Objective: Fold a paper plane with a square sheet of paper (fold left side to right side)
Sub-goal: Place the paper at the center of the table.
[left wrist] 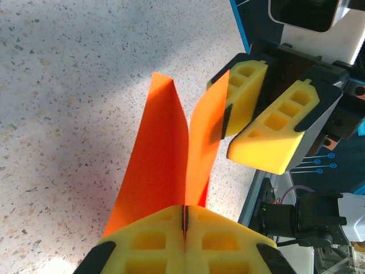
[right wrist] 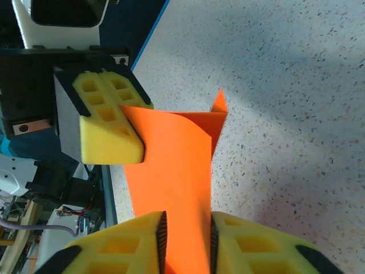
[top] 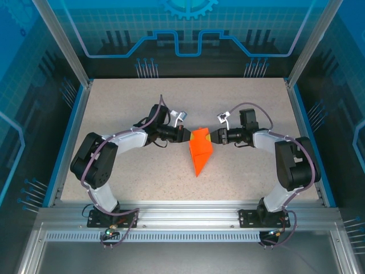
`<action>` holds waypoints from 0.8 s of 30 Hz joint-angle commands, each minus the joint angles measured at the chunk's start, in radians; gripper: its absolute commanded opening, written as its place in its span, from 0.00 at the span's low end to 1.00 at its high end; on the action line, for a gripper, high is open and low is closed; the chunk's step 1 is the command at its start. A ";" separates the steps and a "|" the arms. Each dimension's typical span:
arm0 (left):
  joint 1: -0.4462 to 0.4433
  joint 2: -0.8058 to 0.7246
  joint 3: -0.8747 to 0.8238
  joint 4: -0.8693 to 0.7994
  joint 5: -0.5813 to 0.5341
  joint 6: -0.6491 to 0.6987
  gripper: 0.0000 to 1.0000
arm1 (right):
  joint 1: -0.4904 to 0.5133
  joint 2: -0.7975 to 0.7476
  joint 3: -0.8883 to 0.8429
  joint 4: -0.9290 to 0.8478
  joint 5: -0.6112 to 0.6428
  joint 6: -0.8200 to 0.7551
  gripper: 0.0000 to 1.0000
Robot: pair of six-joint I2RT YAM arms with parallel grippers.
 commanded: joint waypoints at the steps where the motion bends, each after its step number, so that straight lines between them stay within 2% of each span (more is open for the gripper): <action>1: -0.005 0.017 0.031 -0.021 -0.007 0.036 0.04 | -0.005 -0.026 0.029 -0.075 0.015 -0.031 0.18; 4: -0.005 0.010 0.040 -0.035 -0.018 0.047 0.16 | 0.000 -0.031 0.038 -0.131 0.046 -0.010 0.05; 5: -0.005 0.006 0.048 -0.048 -0.031 0.056 0.23 | 0.005 -0.031 0.038 -0.154 0.064 0.003 0.03; 6: -0.005 0.002 0.056 -0.069 -0.048 0.065 0.30 | 0.010 -0.031 0.068 -0.176 0.087 0.019 0.01; 12: -0.011 -0.065 0.100 -0.211 -0.212 0.153 0.52 | 0.031 -0.003 0.102 -0.252 0.182 0.181 0.00; 16: -0.047 -0.136 0.104 -0.314 -0.382 0.222 0.55 | 0.046 0.045 0.157 -0.295 0.221 0.267 0.00; 20: -0.126 -0.198 0.091 -0.405 -0.535 0.282 0.56 | 0.064 0.103 0.245 -0.345 0.246 0.316 0.00; 24: -0.202 -0.234 0.060 -0.436 -0.588 0.283 0.59 | 0.069 0.155 0.319 -0.378 0.276 0.360 0.00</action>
